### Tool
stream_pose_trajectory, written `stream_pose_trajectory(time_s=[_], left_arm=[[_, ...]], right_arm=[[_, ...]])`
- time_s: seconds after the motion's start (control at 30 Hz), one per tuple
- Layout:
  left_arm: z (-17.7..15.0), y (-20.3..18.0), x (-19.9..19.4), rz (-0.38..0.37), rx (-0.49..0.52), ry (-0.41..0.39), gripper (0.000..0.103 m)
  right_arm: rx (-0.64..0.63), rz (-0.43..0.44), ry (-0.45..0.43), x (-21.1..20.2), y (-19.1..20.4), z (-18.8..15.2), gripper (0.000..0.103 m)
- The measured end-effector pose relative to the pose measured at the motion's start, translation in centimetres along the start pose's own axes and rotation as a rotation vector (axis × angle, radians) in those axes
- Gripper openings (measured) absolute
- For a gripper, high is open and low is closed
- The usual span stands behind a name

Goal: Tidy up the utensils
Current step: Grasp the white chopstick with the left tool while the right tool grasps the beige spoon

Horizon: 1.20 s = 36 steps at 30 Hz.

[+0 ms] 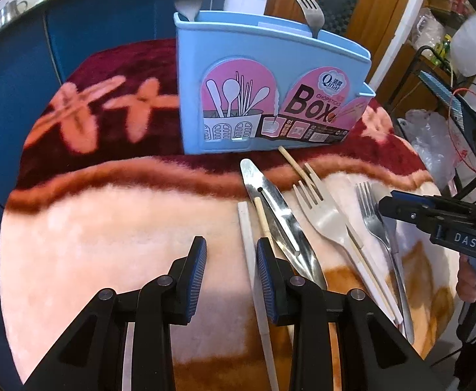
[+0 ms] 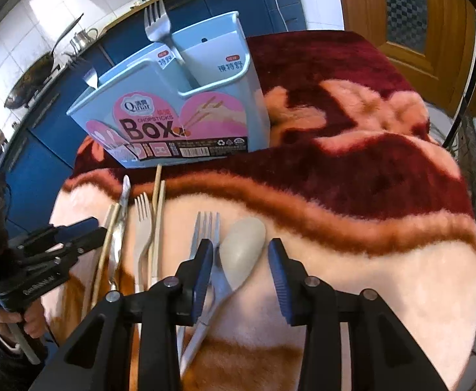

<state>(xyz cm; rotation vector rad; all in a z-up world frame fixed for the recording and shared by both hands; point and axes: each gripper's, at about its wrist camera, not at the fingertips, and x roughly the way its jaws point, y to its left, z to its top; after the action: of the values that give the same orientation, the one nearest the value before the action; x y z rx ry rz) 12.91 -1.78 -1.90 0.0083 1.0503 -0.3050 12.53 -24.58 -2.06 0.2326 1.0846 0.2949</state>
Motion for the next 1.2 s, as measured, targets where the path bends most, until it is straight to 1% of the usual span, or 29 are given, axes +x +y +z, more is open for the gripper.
stream_pose_trajectory(time_s=[0.07,0.13,0.33,0.43,0.47,0.53,0.57,0.7,0.77,0.8,0.83,0.9,0.93,0.97,1.07,1.2], left_arm=[[0.3,0.0,0.2,0.000,0.009,0.004,0.032],[0.5,-0.1,0.3,-0.007,0.010,0.010,0.032],[1.3,0.0,0.5,-0.028,0.003,0.030,0.032],[1.6,-0.2,0.6,-0.026,0.004,0.027,0.024],[1.7,-0.3,0.7,-0.029,0.003,0.025,0.019],[1.9,-0.2,0.8,-0.041,-0.007,0.020,0.013],[1.9,-0.1,0.8,-0.046,-0.012,0.018,0.008],[1.8,0.4,0.6,-0.073,-0.048,0.003,0.007],[1.6,0.7,0.1,-0.091,-0.061,-0.022,0.006],[1.5,0.9,-0.3,-0.098,-0.065,-0.038,0.006],[1.4,1.0,-0.8,-0.098,-0.068,-0.059,0.006],[1.3,1.1,-1.8,-0.100,-0.072,-0.101,0.006],[1.2,1.0,-2.5,-0.101,-0.073,-0.129,0.006],[1.2,1.0,-3.0,-0.099,-0.072,-0.153,0.006],[1.2,0.6,-4.5,-0.091,-0.062,-0.218,0.006],[1.3,0.1,-6.4,-0.088,-0.050,-0.304,0.006]], right_arm=[[0.018,0.021,-0.001,0.0,-0.3,0.2,0.039],[0.028,0.033,0.000,0.1,-0.5,0.4,0.034],[0.032,0.041,0.001,0.1,-0.4,0.4,0.033],[0.014,0.043,0.008,0.5,-0.2,0.6,0.034],[0.013,0.043,0.005,0.5,-0.2,0.7,0.034],[0.019,0.047,0.002,0.5,-0.4,0.8,0.033],[0.019,0.050,-0.003,0.5,-0.4,0.8,0.032],[0.025,0.085,-0.037,0.0,-0.6,0.2,0.030],[0.036,0.115,-0.071,-0.6,-0.7,-0.1,0.028],[0.037,0.123,-0.087,-0.8,-0.6,-0.1,0.024],[0.032,0.133,-0.118,-1.4,-0.5,-0.2,0.013],[0.017,0.127,-0.160,-2.0,-0.1,-0.3,0.005],[-0.006,0.113,-0.192,-2.5,0.3,-0.4,0.005],[-0.014,0.114,-0.204,-2.8,0.5,-0.4,0.005],[-0.044,0.134,-0.249,-3.8,1.3,-0.7,0.004],[-0.086,0.139,-0.327,-5.3,2.2,-0.9,0.004]])
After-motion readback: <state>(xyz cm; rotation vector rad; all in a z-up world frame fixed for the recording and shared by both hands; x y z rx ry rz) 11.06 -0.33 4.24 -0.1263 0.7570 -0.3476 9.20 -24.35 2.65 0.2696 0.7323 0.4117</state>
